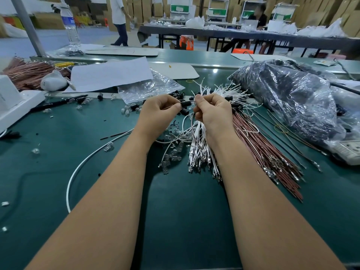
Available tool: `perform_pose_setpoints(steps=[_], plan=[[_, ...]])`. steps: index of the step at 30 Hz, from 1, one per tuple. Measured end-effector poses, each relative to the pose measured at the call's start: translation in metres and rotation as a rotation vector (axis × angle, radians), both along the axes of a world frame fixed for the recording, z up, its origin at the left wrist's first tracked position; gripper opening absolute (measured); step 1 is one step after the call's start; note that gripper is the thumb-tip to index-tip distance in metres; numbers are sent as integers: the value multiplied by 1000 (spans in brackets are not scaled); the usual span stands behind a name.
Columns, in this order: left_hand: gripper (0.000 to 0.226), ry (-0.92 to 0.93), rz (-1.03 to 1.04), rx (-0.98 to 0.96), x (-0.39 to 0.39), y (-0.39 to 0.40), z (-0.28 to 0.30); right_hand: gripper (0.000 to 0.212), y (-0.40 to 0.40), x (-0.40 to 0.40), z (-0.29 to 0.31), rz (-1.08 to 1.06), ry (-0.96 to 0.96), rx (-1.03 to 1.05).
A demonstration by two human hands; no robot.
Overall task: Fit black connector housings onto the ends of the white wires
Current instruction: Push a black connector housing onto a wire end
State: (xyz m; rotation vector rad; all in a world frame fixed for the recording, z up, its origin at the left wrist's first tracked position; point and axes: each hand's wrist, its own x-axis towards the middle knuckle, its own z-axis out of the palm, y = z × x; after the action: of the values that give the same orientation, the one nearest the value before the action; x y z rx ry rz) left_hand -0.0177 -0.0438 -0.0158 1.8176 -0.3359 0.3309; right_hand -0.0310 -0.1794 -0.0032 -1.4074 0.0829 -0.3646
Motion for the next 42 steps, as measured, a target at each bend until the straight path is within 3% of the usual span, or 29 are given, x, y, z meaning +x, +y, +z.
perform_pose_setpoints(steps=[19, 27, 42], plan=[[3, -10, -7, -30, 2, 0, -2, 16, -1, -2, -1, 5, -13, -58], [11, -8, -23, -19, 3, 4, -2, 16, 0, -3, -4, 51, -81, -99], [11, -25, -9, 7, 4, 7, -3, 18, -1, -3, -4, 37, -38, -146]])
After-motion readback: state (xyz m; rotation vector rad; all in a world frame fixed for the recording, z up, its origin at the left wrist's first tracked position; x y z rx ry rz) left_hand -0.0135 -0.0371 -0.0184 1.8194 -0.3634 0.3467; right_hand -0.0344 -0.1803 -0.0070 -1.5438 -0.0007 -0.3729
